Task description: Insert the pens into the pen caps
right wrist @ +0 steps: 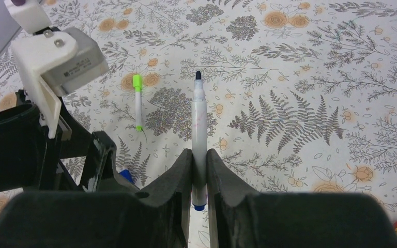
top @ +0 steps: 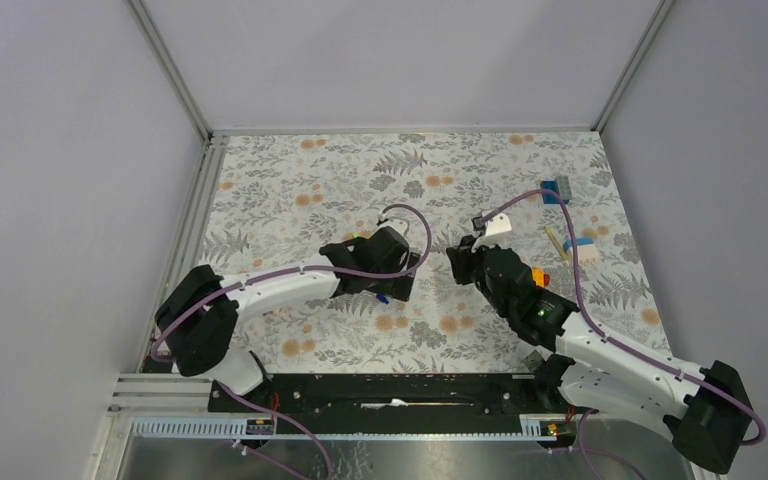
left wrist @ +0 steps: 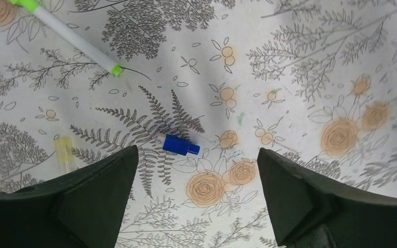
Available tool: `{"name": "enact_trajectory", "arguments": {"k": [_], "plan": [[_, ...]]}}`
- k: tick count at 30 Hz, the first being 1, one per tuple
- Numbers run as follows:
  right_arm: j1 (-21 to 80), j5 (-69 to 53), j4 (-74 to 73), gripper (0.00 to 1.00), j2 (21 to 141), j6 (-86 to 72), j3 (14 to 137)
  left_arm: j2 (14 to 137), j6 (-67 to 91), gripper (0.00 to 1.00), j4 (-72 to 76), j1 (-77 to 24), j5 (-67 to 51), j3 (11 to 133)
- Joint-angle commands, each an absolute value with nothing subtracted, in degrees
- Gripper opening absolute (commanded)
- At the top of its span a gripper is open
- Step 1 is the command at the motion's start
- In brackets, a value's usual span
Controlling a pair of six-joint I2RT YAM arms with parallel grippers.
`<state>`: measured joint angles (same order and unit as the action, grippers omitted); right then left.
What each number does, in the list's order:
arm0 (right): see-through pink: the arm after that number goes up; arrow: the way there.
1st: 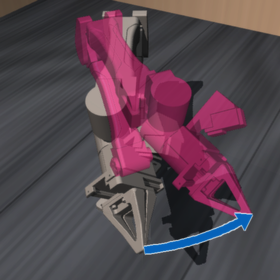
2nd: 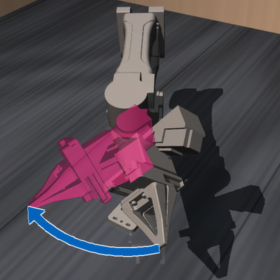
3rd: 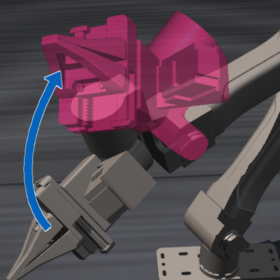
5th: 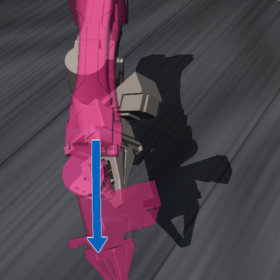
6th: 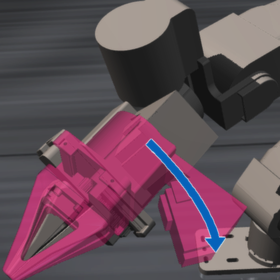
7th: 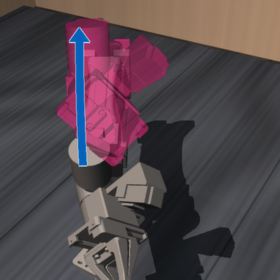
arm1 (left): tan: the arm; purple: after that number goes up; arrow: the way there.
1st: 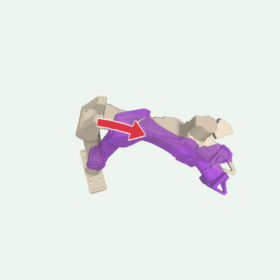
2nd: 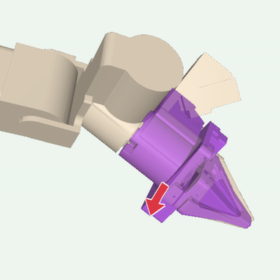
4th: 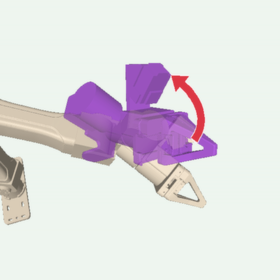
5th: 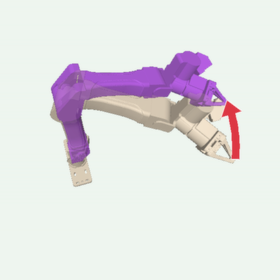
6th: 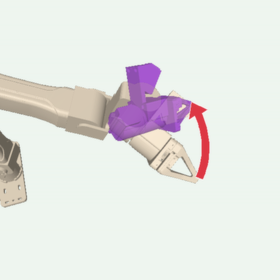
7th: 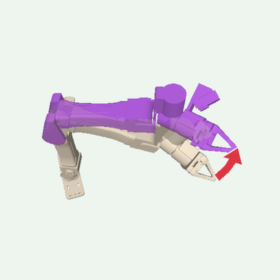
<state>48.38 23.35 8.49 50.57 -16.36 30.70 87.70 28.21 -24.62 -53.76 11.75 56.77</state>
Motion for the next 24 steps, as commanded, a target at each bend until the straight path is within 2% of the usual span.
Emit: {"name": "enact_trajectory", "arguments": {"k": [1,9,17,24], "plan": [[48.60,25.61,9.64,0.00,49.59,-17.37,32.10,89.95,38.94,0.94,-29.80,-53.97,16.27,62.69],[48.60,25.66,9.67,0.00,48.95,-17.46,30.48,96.53,52.85,0.78,-38.14,-53.98,19.04,68.22],[48.61,25.07,10.17,0.00,49.95,-16.58,30.06,99.15,59.53,0.75,-38.10,-53.94,19.62,64.74],[48.60,24.45,10.80,0.00,51.16,-16.46,30.20,100.15,60.86,0.69,-37.31,-53.92,20.09,63.19]]}}
